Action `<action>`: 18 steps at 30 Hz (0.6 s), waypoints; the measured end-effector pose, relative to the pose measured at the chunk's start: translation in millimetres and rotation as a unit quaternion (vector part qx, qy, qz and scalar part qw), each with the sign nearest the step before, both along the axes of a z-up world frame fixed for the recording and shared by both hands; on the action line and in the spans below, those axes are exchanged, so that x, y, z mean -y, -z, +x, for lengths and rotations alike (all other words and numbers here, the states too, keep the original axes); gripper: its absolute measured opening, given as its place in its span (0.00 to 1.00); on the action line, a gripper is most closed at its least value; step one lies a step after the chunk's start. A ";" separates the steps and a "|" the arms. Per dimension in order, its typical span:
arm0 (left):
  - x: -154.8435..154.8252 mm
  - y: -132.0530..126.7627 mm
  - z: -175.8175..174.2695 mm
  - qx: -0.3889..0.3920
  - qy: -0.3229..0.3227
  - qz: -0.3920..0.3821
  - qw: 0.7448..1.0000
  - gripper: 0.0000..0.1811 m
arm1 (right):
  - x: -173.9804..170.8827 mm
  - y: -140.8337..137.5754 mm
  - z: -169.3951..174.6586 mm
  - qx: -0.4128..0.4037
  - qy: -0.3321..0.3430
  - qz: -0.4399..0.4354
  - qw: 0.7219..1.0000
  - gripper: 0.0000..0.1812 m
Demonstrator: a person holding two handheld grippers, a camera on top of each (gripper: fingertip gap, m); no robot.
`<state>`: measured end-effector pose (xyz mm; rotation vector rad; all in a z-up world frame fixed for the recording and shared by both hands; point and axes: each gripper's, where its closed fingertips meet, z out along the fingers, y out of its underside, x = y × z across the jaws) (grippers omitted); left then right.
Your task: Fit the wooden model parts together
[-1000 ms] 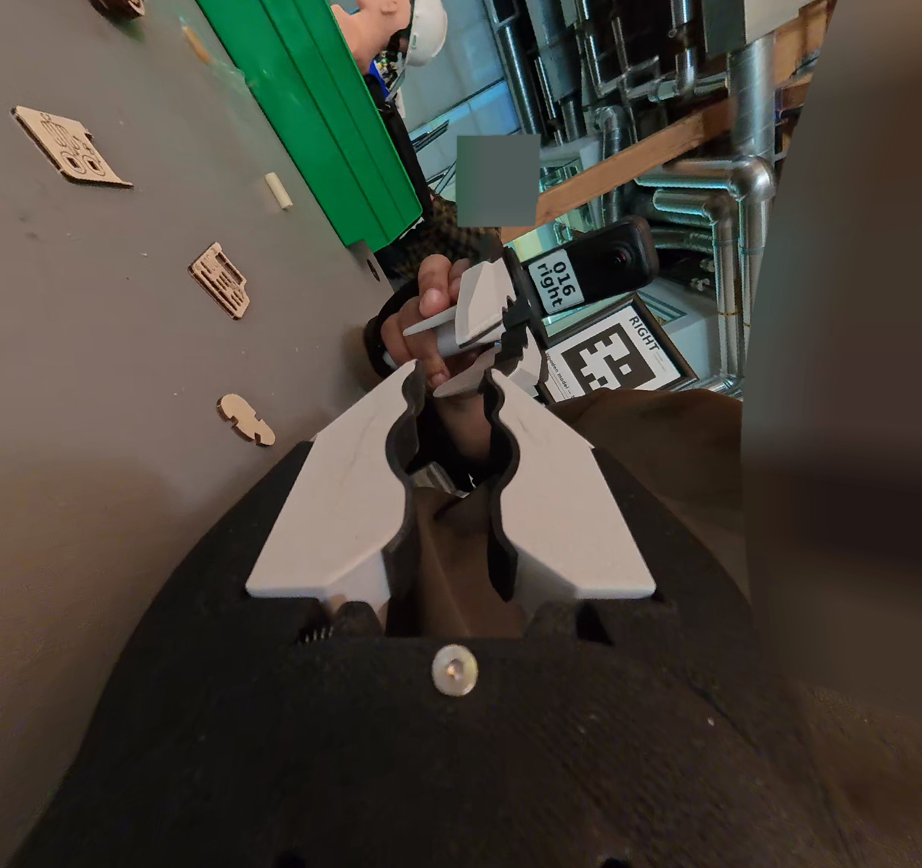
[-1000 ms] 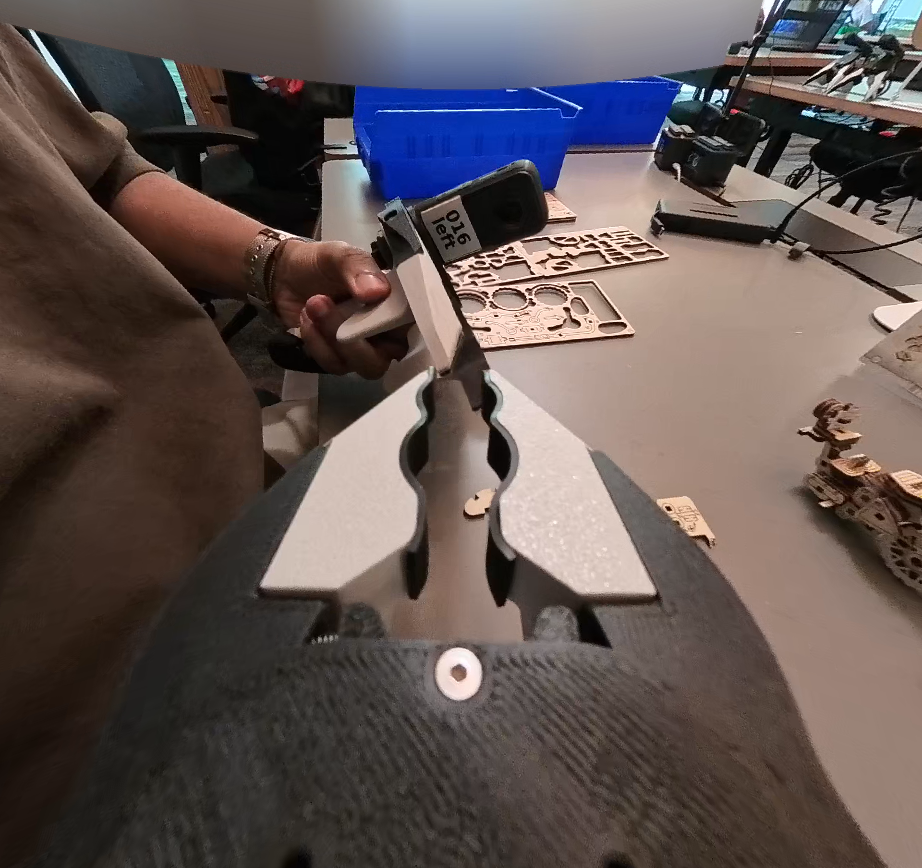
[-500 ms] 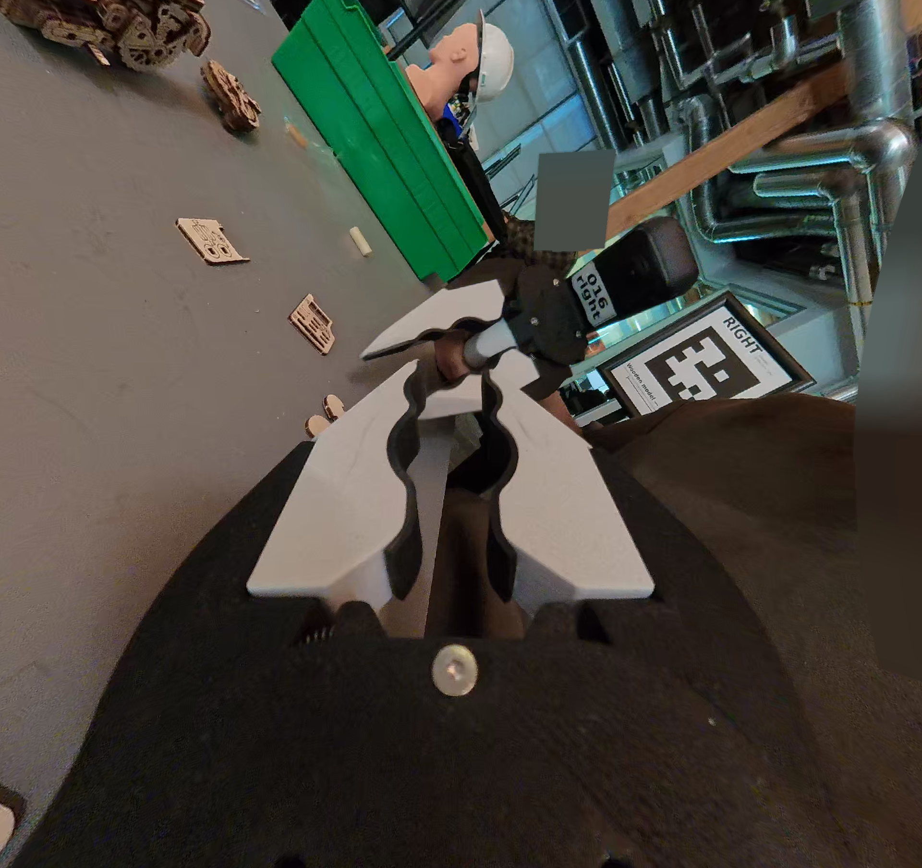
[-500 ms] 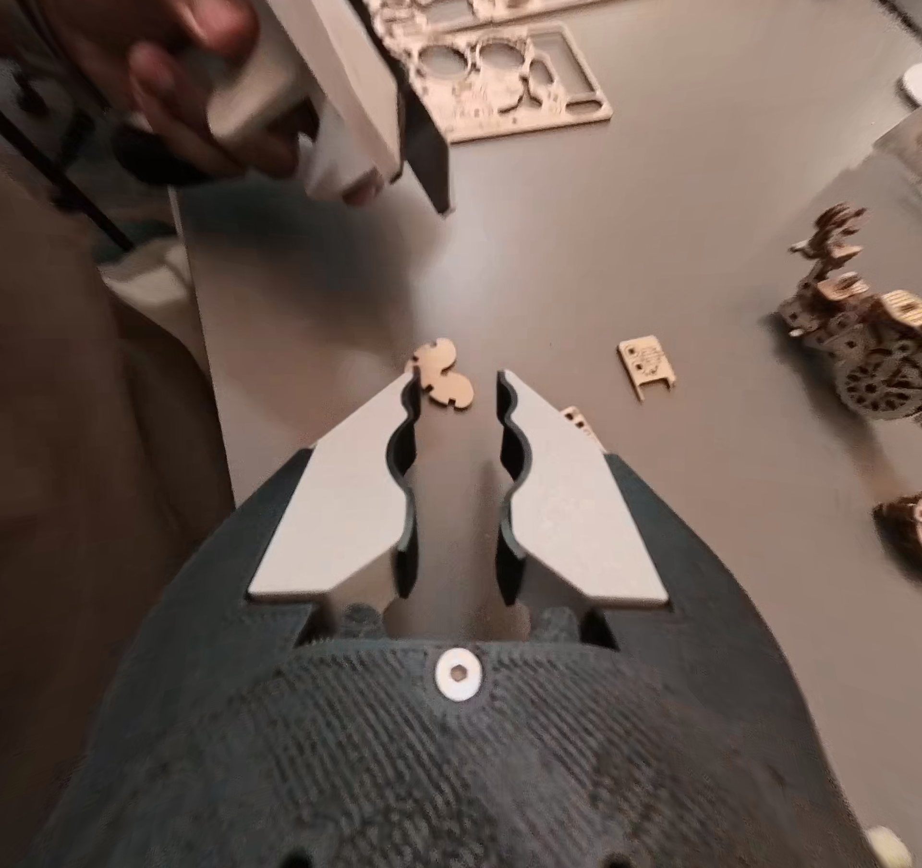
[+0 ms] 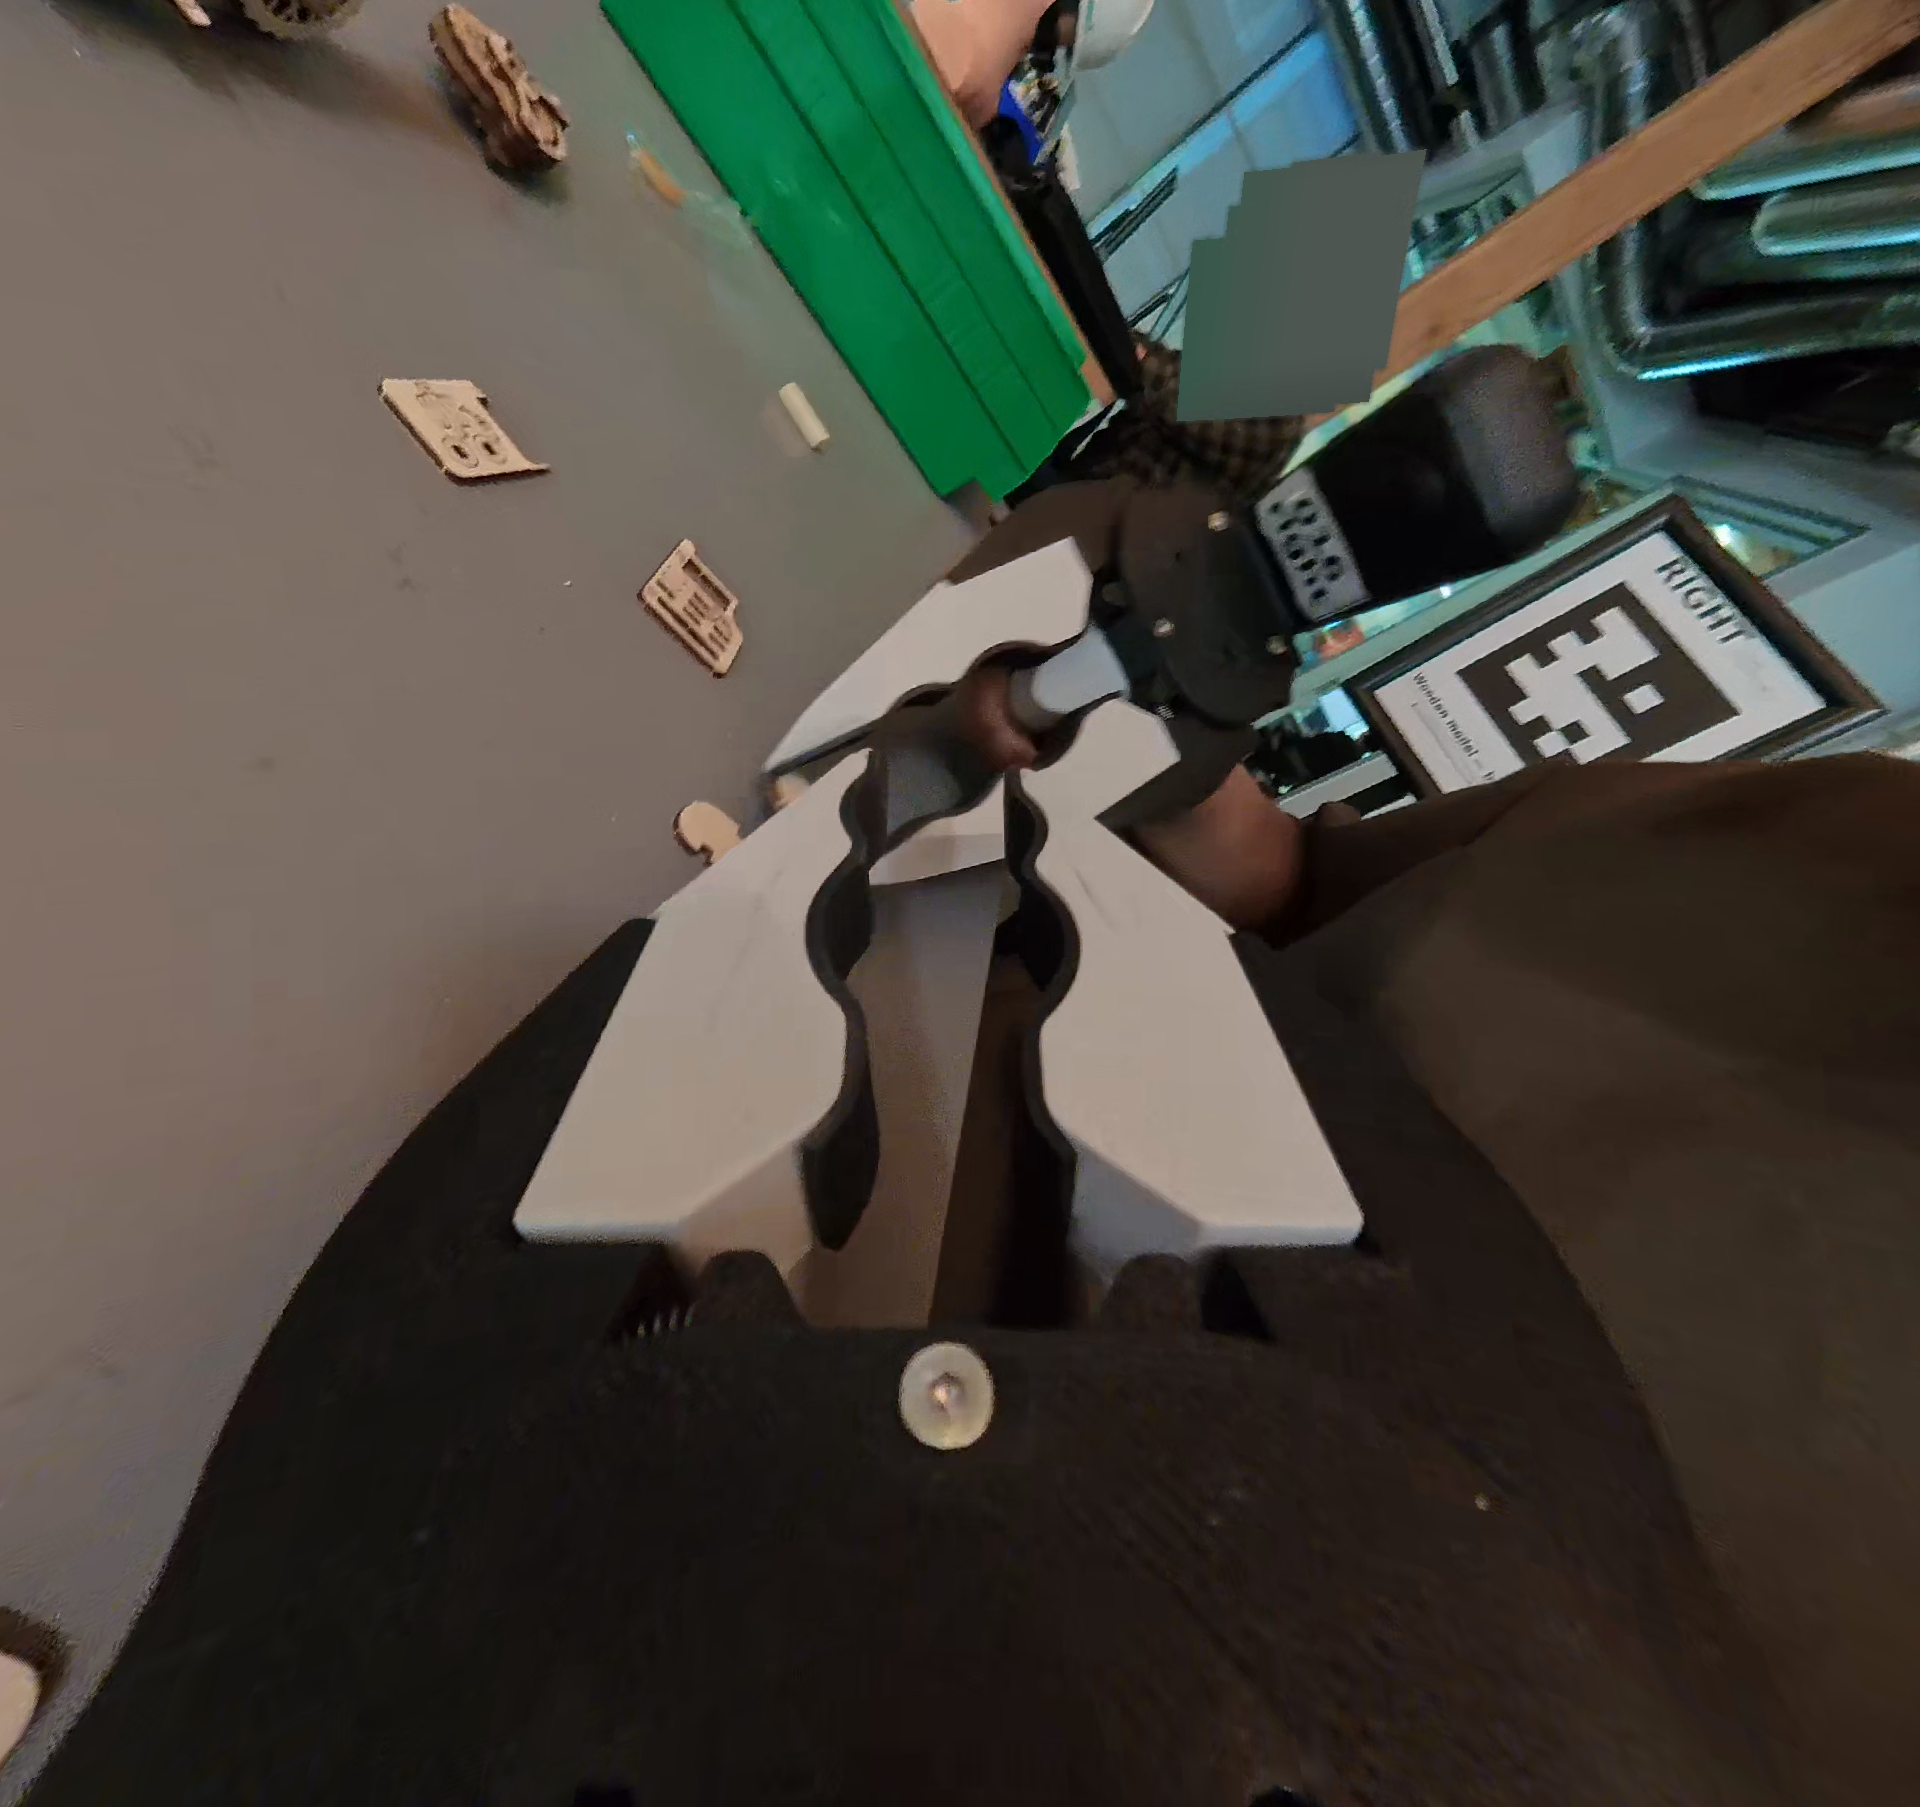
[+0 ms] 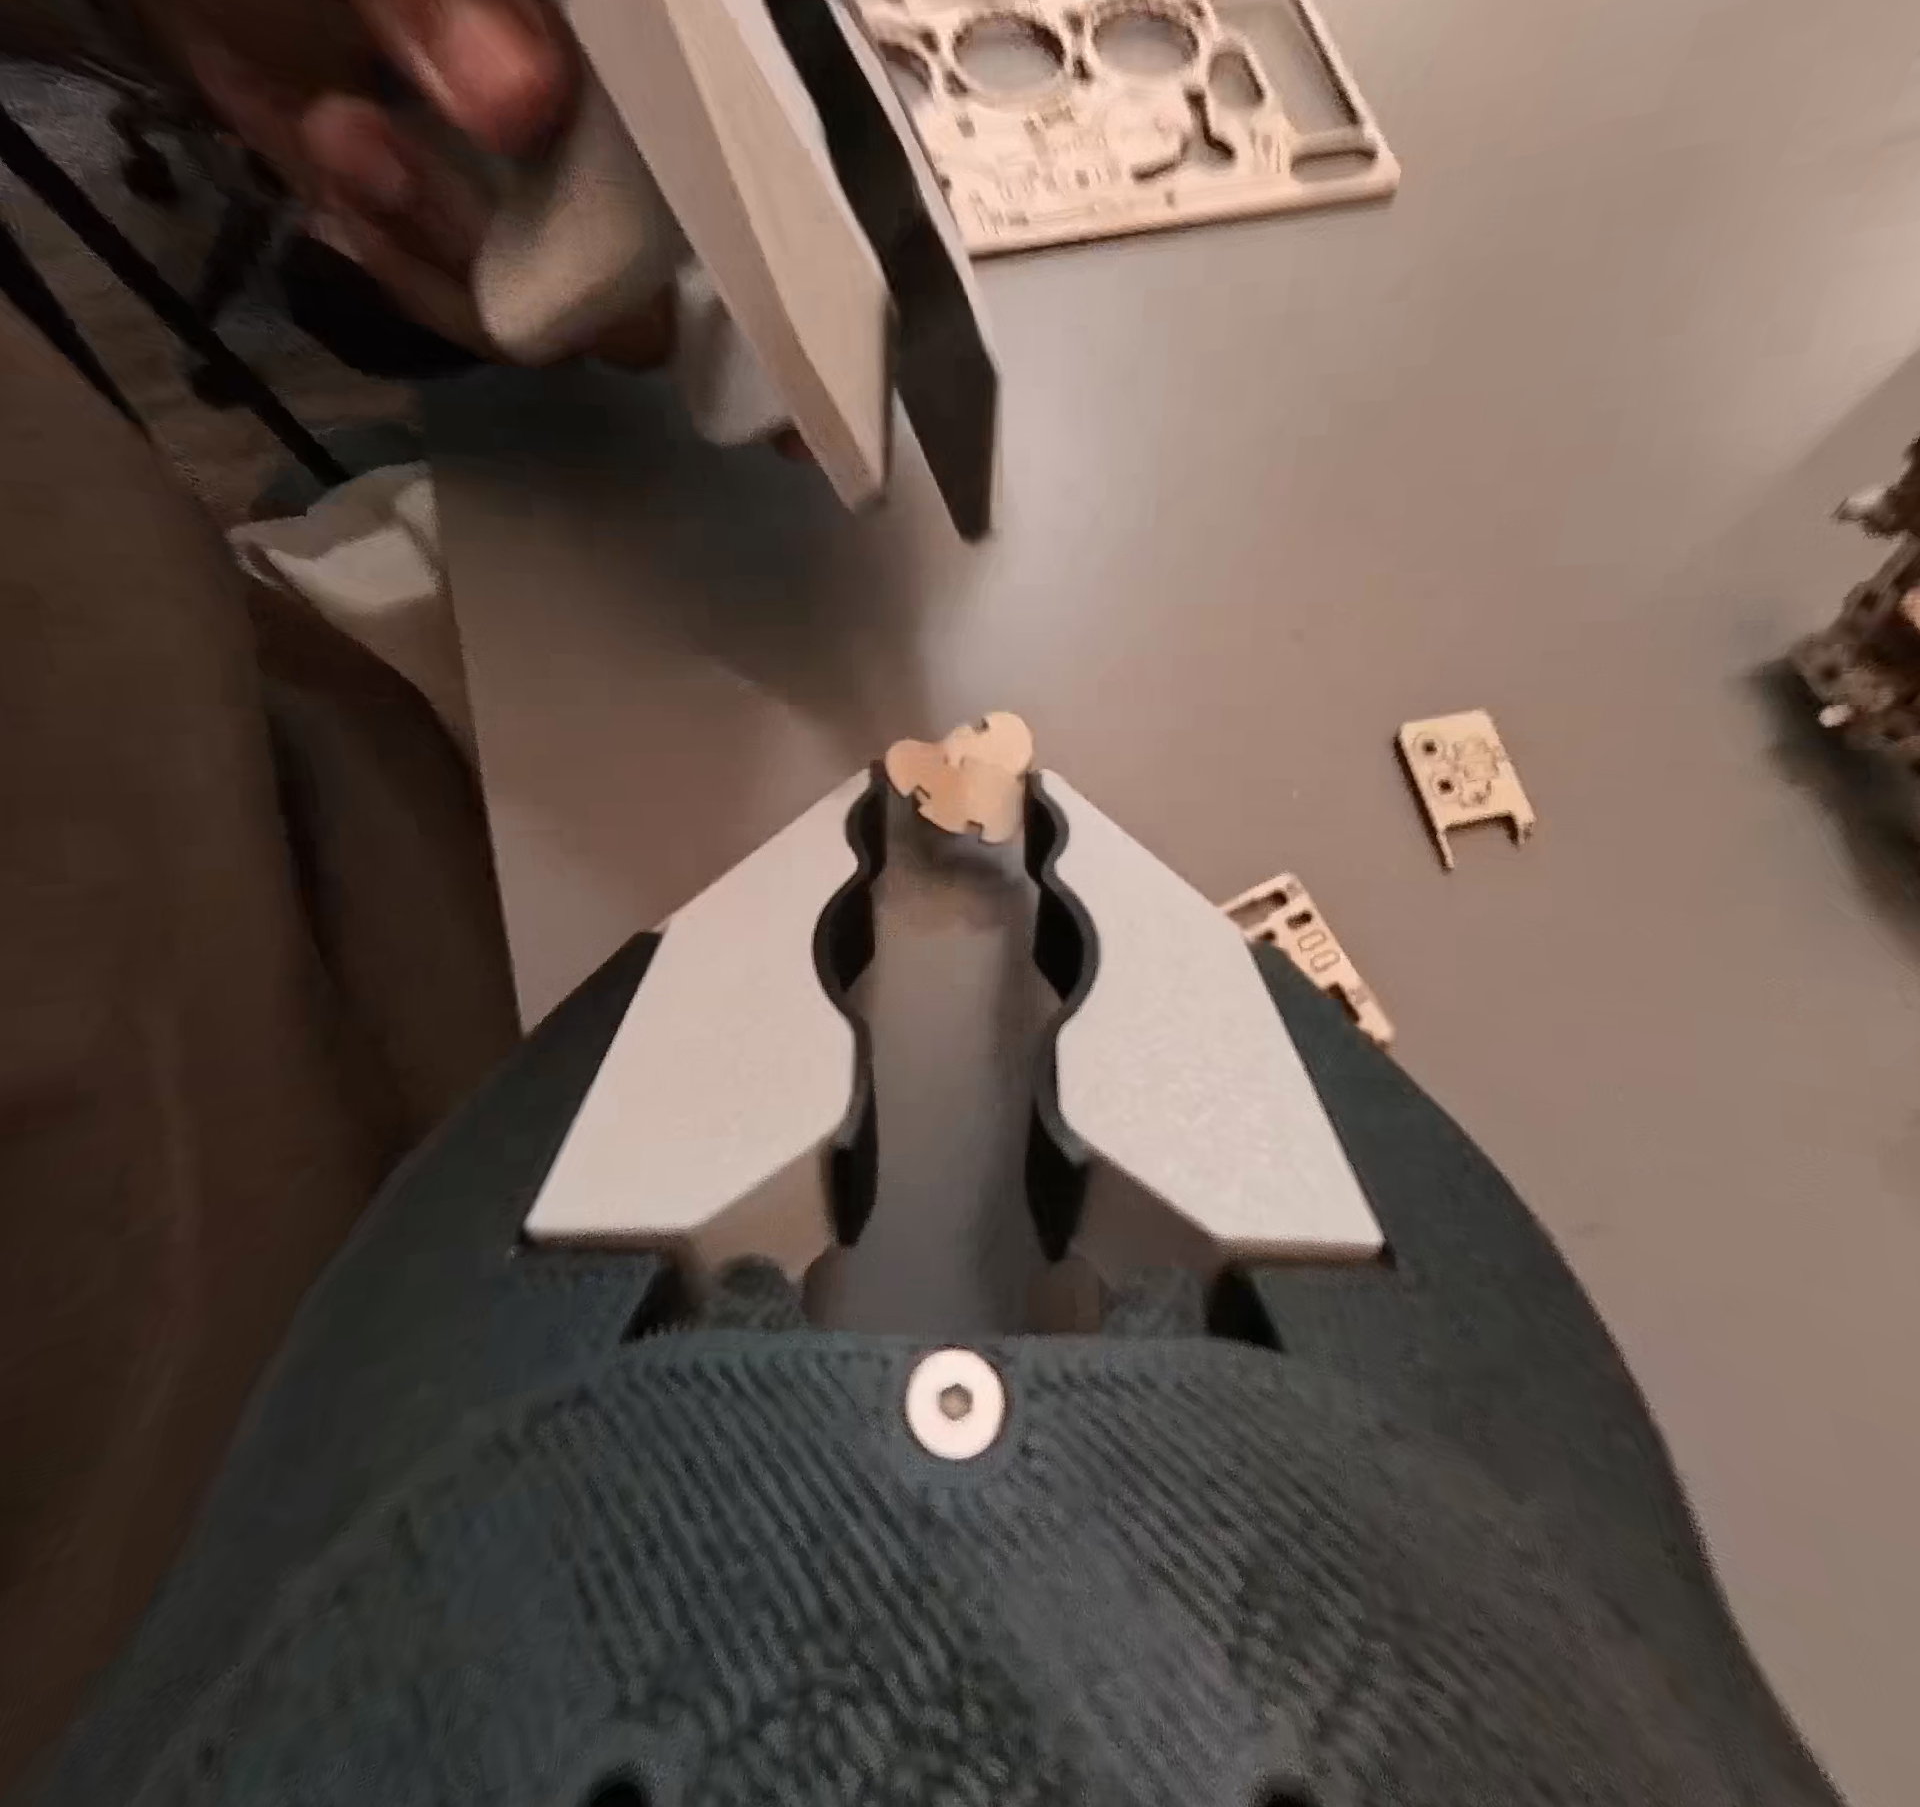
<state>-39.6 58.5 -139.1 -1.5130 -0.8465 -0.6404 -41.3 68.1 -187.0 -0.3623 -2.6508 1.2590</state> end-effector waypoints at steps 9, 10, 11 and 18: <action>-13.0 10.0 21.3 0.033 0.053 -0.015 0.998 0.13 | 15.0 -40.5 15.6 -0.150 -0.062 -0.048 0.986 0.14; -13.1 10.1 21.9 0.039 0.054 -0.013 0.998 0.10 | 15.4 -41.2 16.1 -0.155 -0.063 -0.049 0.985 0.14; -13.2 8.2 22.4 0.046 0.057 -0.004 0.997 0.06 | 15.6 -41.8 16.3 -0.158 -0.064 -0.050 0.984 0.14; -9.6 -6.8 18.2 0.121 0.059 0.076 0.988 0.00 | 15.5 -58.3 13.6 -0.133 -0.044 -0.112 0.984 0.14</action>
